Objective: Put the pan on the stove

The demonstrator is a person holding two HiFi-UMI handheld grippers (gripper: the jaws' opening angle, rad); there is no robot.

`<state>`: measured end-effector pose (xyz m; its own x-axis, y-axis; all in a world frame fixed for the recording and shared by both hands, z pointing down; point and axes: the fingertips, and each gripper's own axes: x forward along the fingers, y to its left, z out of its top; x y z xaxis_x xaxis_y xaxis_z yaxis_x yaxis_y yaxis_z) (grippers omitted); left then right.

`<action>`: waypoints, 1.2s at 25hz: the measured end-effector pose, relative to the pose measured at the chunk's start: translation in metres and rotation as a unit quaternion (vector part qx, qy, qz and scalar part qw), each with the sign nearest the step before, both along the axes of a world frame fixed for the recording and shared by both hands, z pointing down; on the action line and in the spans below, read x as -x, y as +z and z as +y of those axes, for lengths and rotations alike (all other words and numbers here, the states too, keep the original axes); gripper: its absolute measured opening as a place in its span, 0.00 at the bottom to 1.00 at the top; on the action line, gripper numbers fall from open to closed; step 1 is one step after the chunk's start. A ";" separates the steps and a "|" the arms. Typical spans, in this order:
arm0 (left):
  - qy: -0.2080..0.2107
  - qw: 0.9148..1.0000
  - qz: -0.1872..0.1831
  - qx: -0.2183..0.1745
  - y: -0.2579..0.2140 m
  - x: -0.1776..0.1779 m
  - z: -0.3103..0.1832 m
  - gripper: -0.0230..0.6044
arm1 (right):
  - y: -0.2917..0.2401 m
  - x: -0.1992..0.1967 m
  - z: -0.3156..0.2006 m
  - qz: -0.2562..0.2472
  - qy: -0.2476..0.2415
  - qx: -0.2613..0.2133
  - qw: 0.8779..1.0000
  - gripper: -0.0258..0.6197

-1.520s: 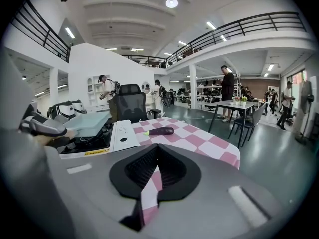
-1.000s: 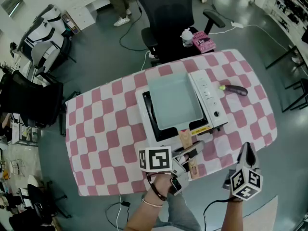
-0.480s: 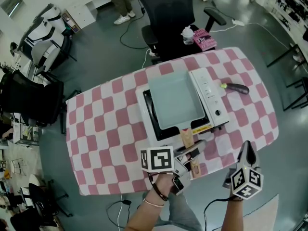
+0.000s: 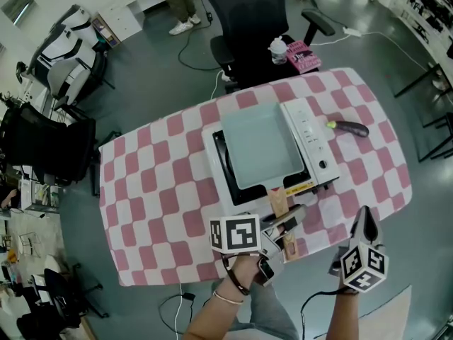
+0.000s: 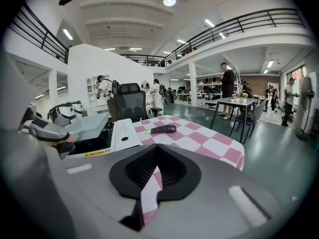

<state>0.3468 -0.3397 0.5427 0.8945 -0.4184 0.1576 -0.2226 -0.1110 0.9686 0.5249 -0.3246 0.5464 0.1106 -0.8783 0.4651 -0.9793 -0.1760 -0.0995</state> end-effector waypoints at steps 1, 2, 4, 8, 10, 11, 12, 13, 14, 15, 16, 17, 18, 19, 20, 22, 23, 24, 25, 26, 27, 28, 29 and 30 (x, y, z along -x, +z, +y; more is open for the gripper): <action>0.000 1.000 0.001 0.001 0.000 0.000 0.000 0.18 | 0.000 0.000 0.000 -0.001 0.000 0.000 1.000 0.05; 0.000 1.000 0.001 0.001 0.001 0.000 0.000 0.18 | 0.001 0.001 0.001 -0.001 0.000 0.000 1.000 0.05; -0.001 1.000 0.003 0.003 0.001 0.000 0.000 0.18 | 0.001 0.003 0.002 -0.002 0.000 0.000 1.000 0.05; 0.003 1.000 0.001 0.008 0.001 0.000 0.000 0.18 | 0.000 0.005 0.003 -0.004 0.001 0.000 1.000 0.05; 0.007 1.000 -0.002 0.011 0.002 0.000 0.000 0.18 | -0.001 0.005 0.004 -0.004 0.002 -0.001 1.000 0.05; 0.009 1.000 -0.004 0.013 0.003 -0.001 0.000 0.18 | -0.001 0.005 0.004 -0.004 0.002 -0.002 1.000 0.05; 0.013 1.000 -0.007 0.014 0.003 -0.001 0.001 0.18 | -0.002 0.006 0.005 -0.005 0.003 -0.002 1.000 0.05; 0.018 1.000 -0.010 0.013 0.003 -0.001 0.001 0.18 | -0.003 0.006 0.005 -0.005 0.003 -0.003 1.000 0.05; 0.022 1.000 -0.013 0.013 0.003 -0.001 0.002 0.18 | -0.005 0.007 0.006 -0.005 0.004 -0.004 1.000 0.05; 0.026 0.999 -0.014 0.014 0.002 -0.001 0.002 0.20 | -0.007 0.007 0.006 -0.004 0.005 -0.005 1.000 0.05; 0.029 0.999 -0.013 0.015 0.002 0.000 0.003 0.21 | -0.008 0.008 0.007 -0.004 0.007 -0.006 1.000 0.05; 0.030 0.999 -0.012 0.018 0.002 0.001 0.003 0.22 | -0.010 0.008 0.008 -0.004 0.008 -0.006 1.000 0.05; 0.031 0.999 -0.011 0.022 0.002 0.002 0.003 0.23 | -0.011 0.009 0.008 -0.005 0.009 -0.007 1.000 0.05; 0.032 0.999 -0.011 0.026 0.003 0.004 0.004 0.23 | -0.013 0.009 0.009 -0.005 0.010 -0.008 1.000 0.05; 0.032 0.999 -0.012 0.029 0.005 0.005 0.005 0.23 | -0.014 0.010 0.009 -0.006 0.010 -0.010 1.000 0.05; 0.033 0.999 -0.014 0.034 0.006 0.009 0.006 0.26 | -0.018 0.010 0.011 -0.005 0.011 -0.012 1.000 0.05; 0.033 0.999 -0.016 0.034 0.007 0.011 0.007 0.27 | -0.020 0.011 0.011 -0.004 0.012 -0.014 1.000 0.05; 0.034 0.999 -0.019 0.034 0.007 0.014 0.008 0.29 | -0.022 0.012 0.012 -0.003 0.012 -0.015 1.000 0.05; 0.035 0.999 -0.022 0.034 0.007 0.016 0.009 0.30 | -0.025 0.013 0.013 -0.002 0.013 -0.017 1.000 0.05; 0.036 0.998 -0.025 0.034 0.007 0.019 0.010 0.31 | -0.027 0.014 0.013 -0.002 0.014 -0.019 1.000 0.05; 0.037 0.998 -0.029 0.033 0.006 0.022 0.011 0.32 | -0.030 0.015 0.014 -0.001 0.015 -0.021 1.000 0.05; 0.036 0.998 -0.034 0.033 0.006 0.026 0.012 0.32 | -0.033 0.016 0.015 0.000 0.016 -0.023 1.000 0.05; 0.036 0.998 -0.039 0.032 0.005 0.030 0.014 0.32 | -0.036 0.018 0.016 0.000 0.017 -0.025 1.000 0.05; 0.035 0.998 -0.044 0.029 0.004 0.034 0.015 0.32 | -0.039 0.021 0.017 0.001 0.017 -0.027 0.999 0.05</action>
